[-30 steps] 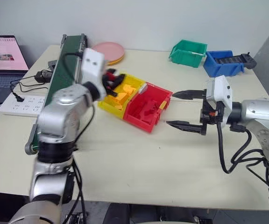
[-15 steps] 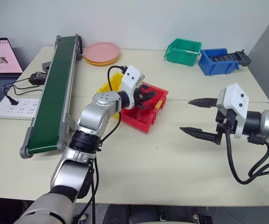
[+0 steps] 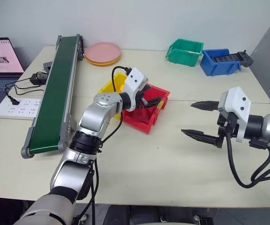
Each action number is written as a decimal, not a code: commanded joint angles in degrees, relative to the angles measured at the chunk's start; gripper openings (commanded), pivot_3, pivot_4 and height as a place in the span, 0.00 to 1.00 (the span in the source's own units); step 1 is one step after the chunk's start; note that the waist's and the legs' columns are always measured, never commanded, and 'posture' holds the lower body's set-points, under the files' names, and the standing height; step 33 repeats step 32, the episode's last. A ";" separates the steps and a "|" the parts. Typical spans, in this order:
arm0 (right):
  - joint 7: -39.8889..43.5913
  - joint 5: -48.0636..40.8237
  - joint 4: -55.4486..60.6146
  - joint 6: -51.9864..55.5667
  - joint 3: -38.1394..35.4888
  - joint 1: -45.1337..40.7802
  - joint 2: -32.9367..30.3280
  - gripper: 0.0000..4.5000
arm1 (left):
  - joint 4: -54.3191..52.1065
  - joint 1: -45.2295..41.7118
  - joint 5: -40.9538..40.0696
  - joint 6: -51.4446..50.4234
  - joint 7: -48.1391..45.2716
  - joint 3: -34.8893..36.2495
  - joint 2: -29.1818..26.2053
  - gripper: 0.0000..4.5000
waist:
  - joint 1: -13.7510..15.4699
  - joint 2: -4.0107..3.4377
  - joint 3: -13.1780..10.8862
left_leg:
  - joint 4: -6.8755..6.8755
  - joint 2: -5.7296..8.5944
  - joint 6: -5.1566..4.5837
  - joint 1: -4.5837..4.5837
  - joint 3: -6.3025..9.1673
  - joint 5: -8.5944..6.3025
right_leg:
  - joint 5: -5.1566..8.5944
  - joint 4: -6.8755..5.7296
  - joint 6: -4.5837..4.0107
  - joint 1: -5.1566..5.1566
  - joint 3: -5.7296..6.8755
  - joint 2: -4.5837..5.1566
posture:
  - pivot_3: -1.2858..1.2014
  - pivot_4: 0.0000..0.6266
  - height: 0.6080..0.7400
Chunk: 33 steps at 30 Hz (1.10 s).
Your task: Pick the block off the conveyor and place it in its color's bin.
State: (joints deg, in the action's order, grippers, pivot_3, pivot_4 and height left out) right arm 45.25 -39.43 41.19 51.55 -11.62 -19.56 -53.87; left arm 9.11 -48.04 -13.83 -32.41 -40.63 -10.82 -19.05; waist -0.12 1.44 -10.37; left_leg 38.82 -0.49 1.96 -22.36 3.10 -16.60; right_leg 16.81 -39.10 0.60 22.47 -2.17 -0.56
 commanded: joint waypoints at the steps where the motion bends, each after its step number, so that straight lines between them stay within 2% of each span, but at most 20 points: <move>1: 0.20 0.62 0.18 -2.08 -0.04 -0.25 -0.91 1.00 | -2.98 -0.33 0.25 -0.05 0.03 1.47 -0.98 0.99 | 0.00 0.00 0.00 | 0.00 0.00 0.00 0.00 0.01 0.00 | 0.00 0.00 0.00 0.00 0.01 0.00 | 0.52 0.24 1.00; 5: -0.11 1.36 -1.11 -2.96 1.36 -1.19 -0.66 1.00 | -5.71 0.11 -0.48 -0.78 1.07 2.94 -1.64 0.99 | -0.01 0.00 0.00 | 0.00 0.00 0.00 0.00 0.01 0.00 | 0.00 -0.01 0.00 0.00 0.01 0.00 | 0.52 0.24 1.00; 12: -0.83 3.13 -2.79 -5.45 2.41 -1.81 0.12 1.00 | -13.70 5.12 0.01 -0.95 1.96 5.95 -6.88 0.99 | -0.08 0.00 0.00 | 0.00 -0.02 0.00 0.02 0.01 0.00 | 0.00 -0.03 0.00 0.00 0.00 0.00 | 0.52 0.24 1.00; 19: 2.16 7.23 -7.00 -18.97 3.92 -1.70 5.38 1.00 | -26.02 18.56 -2.56 -4.90 6.64 17.92 -12.45 0.99 | -0.51 -0.02 0.00 | -0.03 -0.08 0.01 0.08 -0.05 0.00 | 0.00 -0.01 0.00 0.01 -0.04 -0.02 | 0.52 0.24 1.00; 25: 4.69 8.22 -12.49 -23.18 5.83 -4.05 7.61 1.00 | -33.19 25.41 -4.25 -8.40 10.39 23.97 -13.12 0.99 | 0.19 -0.01 0.01 | 0.01 -0.07 0.00 0.15 0.04 0.00 | 0.00 0.01 0.00 -0.14 0.06 0.01 | 0.52 0.24 1.00; 33: 8.75 10.68 -18.91 -27.80 10.03 -8.45 9.79 1.00 | -38.15 29.50 -5.27 -10.54 14.08 28.11 -13.09 0.99 | 0.00 -0.01 0.00 | -0.02 -0.08 0.00 0.24 0.01 0.00 | 0.00 -0.01 0.00 -0.15 0.04 0.01 | 0.52 0.24 1.00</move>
